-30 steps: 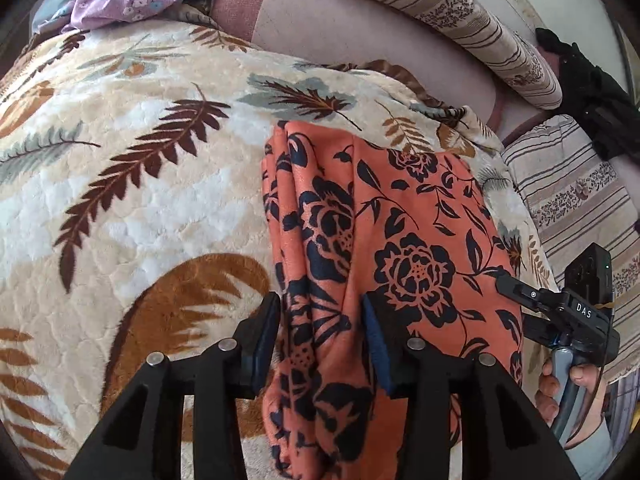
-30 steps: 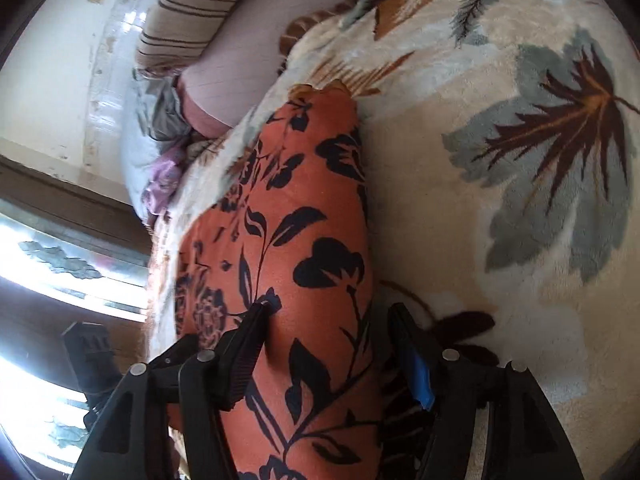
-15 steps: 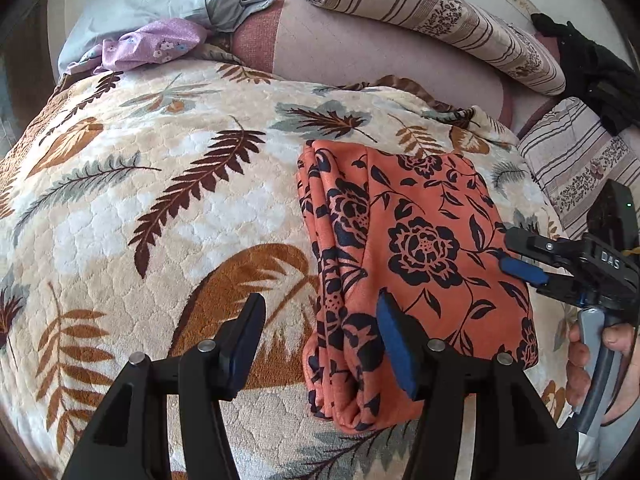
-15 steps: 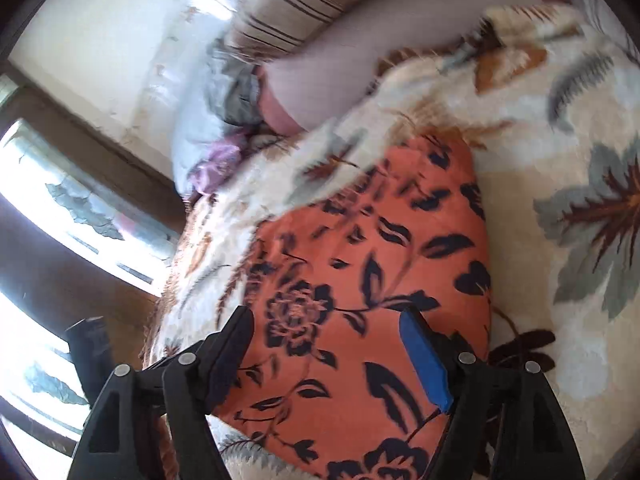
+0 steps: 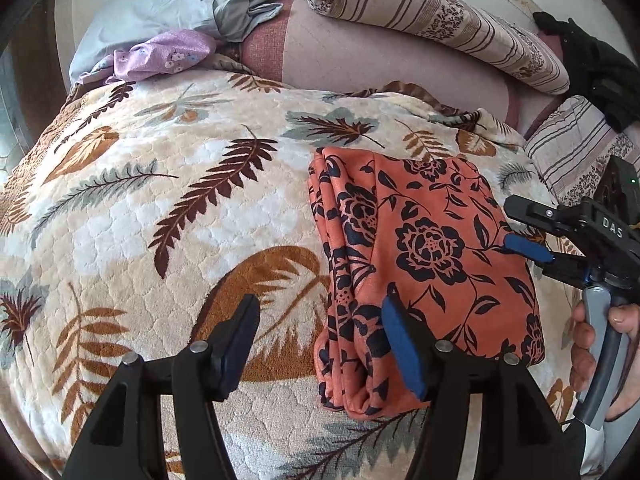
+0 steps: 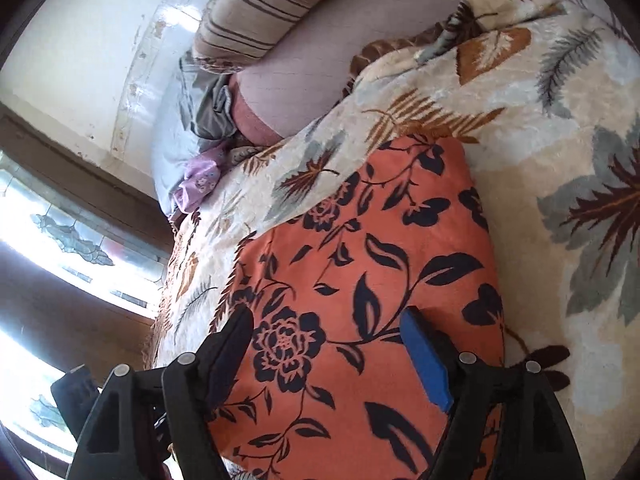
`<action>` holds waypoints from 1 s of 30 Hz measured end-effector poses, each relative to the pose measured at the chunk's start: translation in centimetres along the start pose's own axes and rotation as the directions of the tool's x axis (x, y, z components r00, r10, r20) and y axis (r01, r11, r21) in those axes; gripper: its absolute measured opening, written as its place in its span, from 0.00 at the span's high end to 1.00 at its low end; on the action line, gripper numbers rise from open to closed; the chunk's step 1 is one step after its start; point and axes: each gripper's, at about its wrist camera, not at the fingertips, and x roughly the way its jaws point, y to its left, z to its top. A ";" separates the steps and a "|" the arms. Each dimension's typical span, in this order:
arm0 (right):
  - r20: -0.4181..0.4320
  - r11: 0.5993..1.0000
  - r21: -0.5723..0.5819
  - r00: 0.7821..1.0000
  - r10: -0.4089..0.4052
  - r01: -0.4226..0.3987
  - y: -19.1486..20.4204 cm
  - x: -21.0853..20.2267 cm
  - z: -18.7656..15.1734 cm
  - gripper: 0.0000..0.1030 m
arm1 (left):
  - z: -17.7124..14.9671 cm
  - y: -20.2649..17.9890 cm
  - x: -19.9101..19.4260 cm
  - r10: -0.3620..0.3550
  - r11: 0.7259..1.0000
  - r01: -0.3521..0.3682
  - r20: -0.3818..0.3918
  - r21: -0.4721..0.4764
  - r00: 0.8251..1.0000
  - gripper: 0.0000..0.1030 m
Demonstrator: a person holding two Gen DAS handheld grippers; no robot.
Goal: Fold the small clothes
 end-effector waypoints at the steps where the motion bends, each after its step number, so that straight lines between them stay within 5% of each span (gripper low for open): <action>1: 0.002 1.000 -0.015 1.000 0.001 -0.001 0.4 -0.3 -0.3 0.24 | -0.1 -0.1 -0.2 0.006 1.000 -0.006 0.006 0.000 1.000 0.31; 5: -0.073 0.999 0.019 0.996 -0.041 0.042 -1.2 1.1 -1.5 0.19 | -0.5 -0.2 -1.3 -0.001 1.000 0.002 0.003 -0.021 1.000 0.31; 9: -0.004 1.000 0.001 1.000 -0.004 0.004 0.9 -1.9 -1.9 0.19 | -1.8 -0.2 -3.5 0.007 1.000 -0.007 0.025 -0.021 1.000 0.28; 14: 0.046 0.991 -0.109 0.996 -0.074 0.079 3.8 -6.5 -6.3 0.19 | -3.7 -0.6 -5.6 0.054 0.998 -0.053 0.051 -0.022 0.997 0.23; 22: 0.022 0.952 -0.145 0.963 -0.268 0.268 2.2 -10.3 -15.6 0.13 | -6.6 -2.7 -8.1 0.120 0.993 -0.121 0.096 0.010 0.988 0.18; 30: 0.080 0.881 -0.242 0.914 -0.398 0.405 4.0 -11.7 -17.6 0.11 | -7.5 -3.6 -9.7 0.139 0.990 -0.140 0.111 0.002 0.984 0.14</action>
